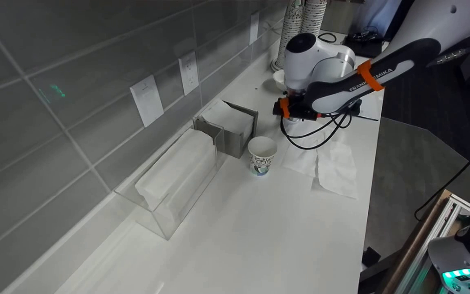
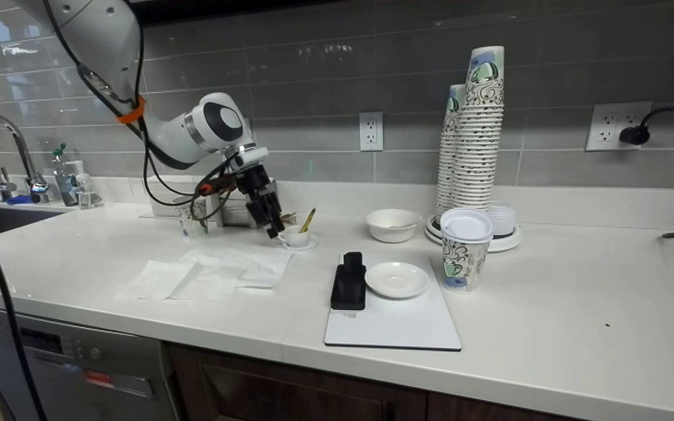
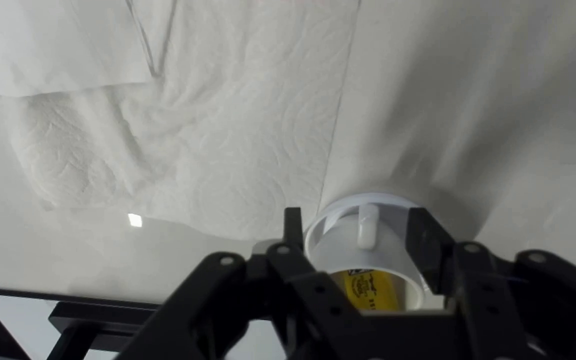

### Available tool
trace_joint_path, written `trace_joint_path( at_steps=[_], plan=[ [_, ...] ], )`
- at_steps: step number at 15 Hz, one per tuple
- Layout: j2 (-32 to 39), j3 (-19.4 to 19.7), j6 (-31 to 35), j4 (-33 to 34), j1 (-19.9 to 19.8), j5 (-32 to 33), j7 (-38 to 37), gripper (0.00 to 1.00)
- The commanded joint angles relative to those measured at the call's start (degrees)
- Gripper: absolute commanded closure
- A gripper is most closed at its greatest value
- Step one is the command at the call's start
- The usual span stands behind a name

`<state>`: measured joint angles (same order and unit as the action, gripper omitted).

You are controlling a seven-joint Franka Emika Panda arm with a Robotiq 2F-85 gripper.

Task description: Move the white mug to the saucer next to the black object

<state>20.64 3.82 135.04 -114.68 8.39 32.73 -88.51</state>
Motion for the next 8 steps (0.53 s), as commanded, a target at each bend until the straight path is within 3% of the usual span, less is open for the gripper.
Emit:
trace_joint_path(
  at_steps=[1, 3, 6, 8],
  plan=[
    [1.7, 0.7, 1.3, 1.5, 0.2, -0.7, 0.0, 0.54],
    [2.2, 0.8, 1.7, 1.7, 0.2, -0.7, 0.3, 0.75],
    [2.7, 1.1, 2.2, 1.8, 0.2, -0.6, 0.3, 0.65],
    [3.1, 1.5, 2.3, 2.0, 0.4, -0.3, 0.0, 0.83]
  ],
)
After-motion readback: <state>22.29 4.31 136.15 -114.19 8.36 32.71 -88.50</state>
